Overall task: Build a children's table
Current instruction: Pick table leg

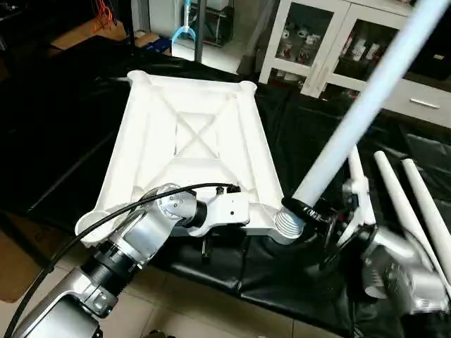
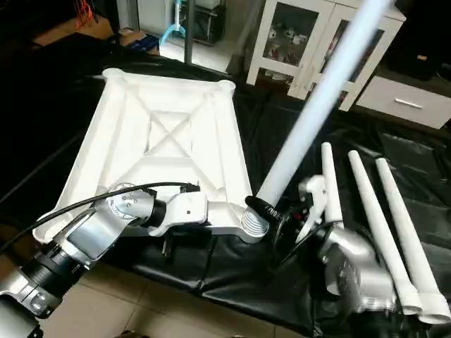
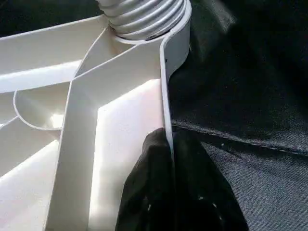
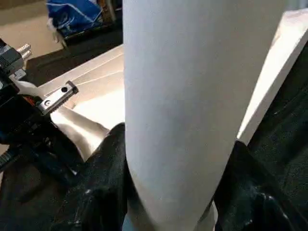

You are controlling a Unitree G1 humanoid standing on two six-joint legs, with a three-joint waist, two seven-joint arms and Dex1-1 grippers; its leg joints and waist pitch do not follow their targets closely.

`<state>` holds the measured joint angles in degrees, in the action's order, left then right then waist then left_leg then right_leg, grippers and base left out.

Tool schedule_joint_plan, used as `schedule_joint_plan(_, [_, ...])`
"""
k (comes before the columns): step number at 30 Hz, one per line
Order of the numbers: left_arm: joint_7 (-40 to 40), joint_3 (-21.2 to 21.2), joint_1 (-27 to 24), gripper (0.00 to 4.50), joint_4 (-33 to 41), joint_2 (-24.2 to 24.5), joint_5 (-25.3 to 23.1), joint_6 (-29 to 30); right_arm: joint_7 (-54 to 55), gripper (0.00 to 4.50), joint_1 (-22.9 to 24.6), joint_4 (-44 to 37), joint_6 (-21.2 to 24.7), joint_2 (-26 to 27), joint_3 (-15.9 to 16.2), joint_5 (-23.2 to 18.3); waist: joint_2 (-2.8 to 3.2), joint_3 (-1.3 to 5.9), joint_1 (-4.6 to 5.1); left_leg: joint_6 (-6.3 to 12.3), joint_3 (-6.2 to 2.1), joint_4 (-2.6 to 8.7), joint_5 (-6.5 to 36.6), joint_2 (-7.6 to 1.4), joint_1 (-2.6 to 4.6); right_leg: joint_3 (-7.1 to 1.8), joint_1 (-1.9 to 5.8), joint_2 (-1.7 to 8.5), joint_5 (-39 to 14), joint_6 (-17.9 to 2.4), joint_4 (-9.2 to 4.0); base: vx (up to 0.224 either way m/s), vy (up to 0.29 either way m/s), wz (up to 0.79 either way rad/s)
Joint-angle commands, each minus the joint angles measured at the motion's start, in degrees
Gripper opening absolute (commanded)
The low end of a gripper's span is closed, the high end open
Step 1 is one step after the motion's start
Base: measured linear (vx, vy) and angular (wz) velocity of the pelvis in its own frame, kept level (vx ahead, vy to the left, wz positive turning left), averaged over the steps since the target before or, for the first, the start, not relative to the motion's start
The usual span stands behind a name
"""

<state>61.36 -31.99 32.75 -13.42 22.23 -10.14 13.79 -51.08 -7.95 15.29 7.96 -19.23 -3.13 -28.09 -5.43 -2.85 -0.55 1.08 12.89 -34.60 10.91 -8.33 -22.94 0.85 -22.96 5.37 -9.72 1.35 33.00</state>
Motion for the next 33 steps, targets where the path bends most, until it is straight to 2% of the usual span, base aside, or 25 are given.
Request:
schedule_joint_plan(1, [0.6,-1.5,-1.0,0.00,-1.6,1.0,-1.9,0.5,4.0,1.87,3.4,2.4,-2.3,-1.6,-0.6,5.7,1.10,2.60,0.38,-4.93,-3.26,5.97,23.2,-5.44,2.61,-1.51,-0.07,3.16,-15.9,-11.0,-3.65,0.000,0.000,0.00])
schedule_joint_plan(4, [0.4,-1.5,-1.0,0.00,-1.6,1.0,-2.0,0.5,5.2,1.87,4.7,1.6,-4.9,-0.9,0.0,7.8,1.09,2.49,0.50,-5.36,-3.38,6.05,25.2,-5.42,2.60,-1.59,-0.26,3.20,-18.1,-10.2,-3.89,0.000,0.000,0.00])
schedule_joint_plan(5, [0.4,-1.5,-0.9,0.00,-1.7,0.9,-2.0,0.6,5.4,1.87,5.1,1.4,-5.2,-0.7,0.1,8.0,1.06,2.39,0.67,-5.63,-3.55,6.16,26.7,-5.36,2.56,-1.56,-0.33,3.23,-20.2,-9.7,-4.09,0.000,0.000,0.00])
schedule_joint_plan(8, [0.3,-1.5,-0.9,0.00,-1.7,0.9,-2.0,0.7,5.6,1.87,6.0,1.0,-5.5,-0.2,0.3,7.9,1.13,2.36,0.78,-5.93,-3.69,6.20,28.5,-5.41,2.72,-1.64,-0.55,3.19,-21.2,-9.4,-4.25,0.000,0.000,0.00])
schedule_joint_plan(11, [0.2,-1.5,-0.9,0.00,-1.6,1.0,-2.1,0.9,5.5,1.87,6.5,0.9,-5.7,0.0,0.4,7.7,1.12,2.43,0.79,-5.88,-3.72,6.22,28.2,-5.42,2.66,-1.62,-0.44,3.18,-20.2,-9.5,-4.17,0.000,0.000,0.00])
schedule_joint_plan(14, [0.3,-1.6,-1.0,0.00,-1.5,1.1,-2.0,1.0,5.4,1.87,7.0,0.8,-2.5,-0.2,1.0,6.3,1.03,2.47,0.76,-5.45,-3.60,6.25,26.5,-5.45,2.60,-1.63,-0.33,3.11,-17.9,-10.1,-3.94,0.000,0.000,0.00])
schedule_joint_plan(17, [0.4,-1.6,-1.0,0.00,-1.5,1.2,-2.0,1.0,4.3,1.87,7.1,1.3,0.2,-1.4,2.5,6.7,1.03,2.47,0.78,-5.52,-3.61,6.29,26.6,-5.43,2.55,-1.61,-0.23,3.12,-17.7,-10.1,-3.90,0.000,0.000,0.00])
schedule_joint_plan(20, [0.4,-1.6,-1.1,0.00,-1.5,1.3,-2.0,1.0,3.4,1.87,7.1,1.9,-0.6,-2.9,5.2,10.1,0.95,2.56,0.79,-5.75,-3.60,6.20,26.4,-5.41,2.59,-1.61,-0.25,3.17,-17.7,-9.7,-3.97,0.000,0.000,0.00])
schedule_joint_plan(23, [0.1,-1.5,-1.2,0.00,-1.4,1.2,-2.1,1.1,2.3,1.87,7.8,1.2,-2.7,-3.2,6.7,11.4,0.85,2.61,0.81,-6.15,-3.68,6.28,27.3,-5.43,2.64,-1.63,-0.36,3.10,-18.1,-9.3,-4.01,0.000,0.000,0.00])
schedule_joint_plan(25, [-0.3,-1.3,-1.1,0.00,-1.5,1.2,-2.1,1.3,3.2,1.87,8.0,1.4,-4.6,-2.1,5.7,11.0,0.58,2.61,0.87,-6.31,-3.78,6.31,27.8,-5.43,2.55,-1.60,-0.32,3.10,-18.3,-9.0,-4.09,0.000,0.000,0.00])
schedule_joint_plan(33, [-1.3,-0.8,-1.0,0.00,-1.9,1.2,-2.2,1.6,8.7,1.87,8.1,2.1,-9.7,2.7,0.3,7.1,0.63,2.32,1.16,-6.99,-4.28,6.50,32.9,-5.43,2.63,-1.60,-0.88,3.20,-24.4,-7.9,-4.68,0.000,0.000,0.00])
